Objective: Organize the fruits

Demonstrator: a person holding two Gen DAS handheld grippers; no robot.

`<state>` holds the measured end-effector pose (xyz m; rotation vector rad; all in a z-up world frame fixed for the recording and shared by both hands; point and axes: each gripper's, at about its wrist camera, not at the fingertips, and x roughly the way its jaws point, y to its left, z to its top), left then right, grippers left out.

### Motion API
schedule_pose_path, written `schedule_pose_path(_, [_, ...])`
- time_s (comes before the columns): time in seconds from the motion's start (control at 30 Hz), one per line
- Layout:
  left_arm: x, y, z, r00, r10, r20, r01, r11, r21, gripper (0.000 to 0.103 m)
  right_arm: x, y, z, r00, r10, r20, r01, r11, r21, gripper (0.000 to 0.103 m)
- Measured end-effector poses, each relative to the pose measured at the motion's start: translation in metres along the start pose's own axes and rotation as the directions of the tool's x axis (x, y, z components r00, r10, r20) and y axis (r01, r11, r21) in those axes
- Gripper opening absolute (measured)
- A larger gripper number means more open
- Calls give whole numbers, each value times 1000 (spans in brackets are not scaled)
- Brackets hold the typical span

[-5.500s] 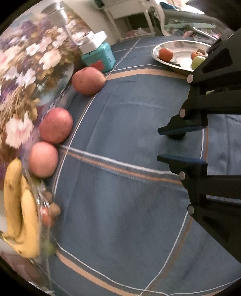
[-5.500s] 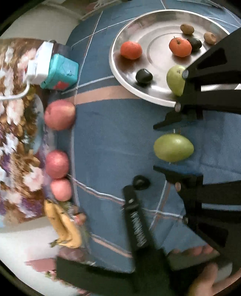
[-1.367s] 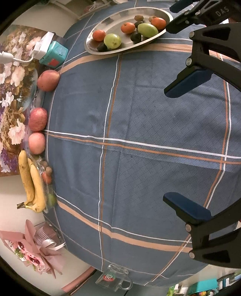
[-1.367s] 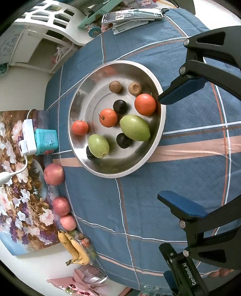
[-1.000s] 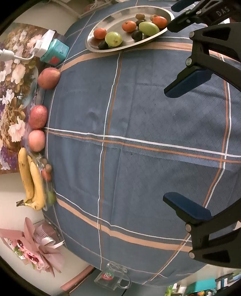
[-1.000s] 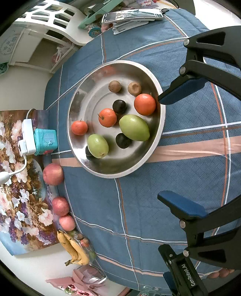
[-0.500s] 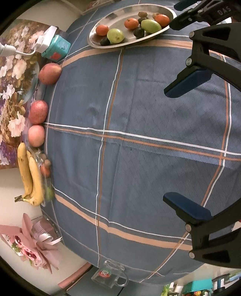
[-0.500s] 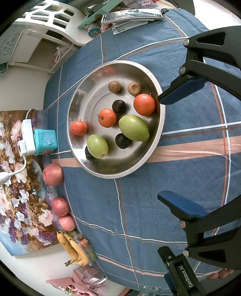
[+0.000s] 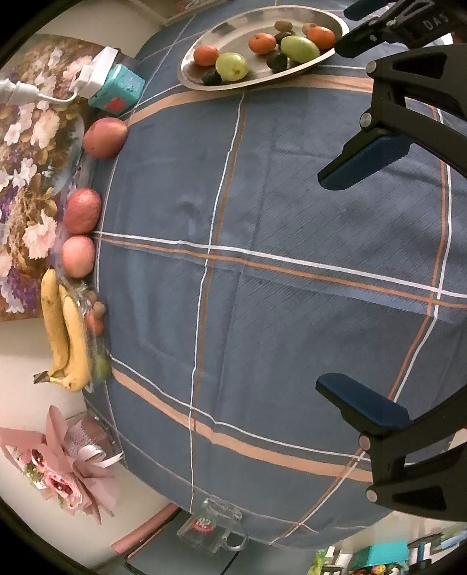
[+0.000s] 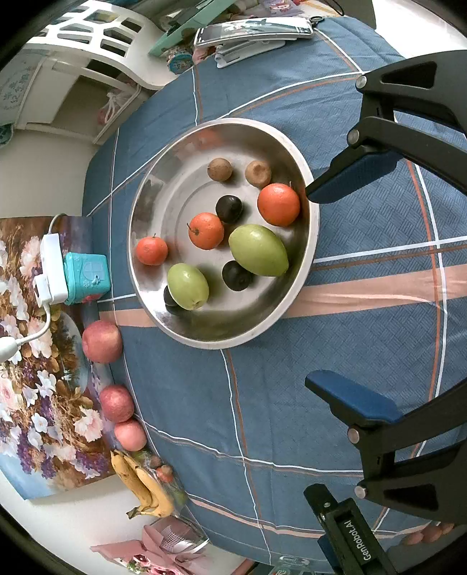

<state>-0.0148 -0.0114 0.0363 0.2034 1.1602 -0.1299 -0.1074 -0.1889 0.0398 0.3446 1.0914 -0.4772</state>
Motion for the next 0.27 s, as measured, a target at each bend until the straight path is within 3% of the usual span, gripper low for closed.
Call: schedule_pose_path(0.27, [-2, -1, 1, 1000, 10, 11, -10, 1000, 1, 103, 0, 0, 0, 1000, 1, 0, -1, 1000, -1, 94])
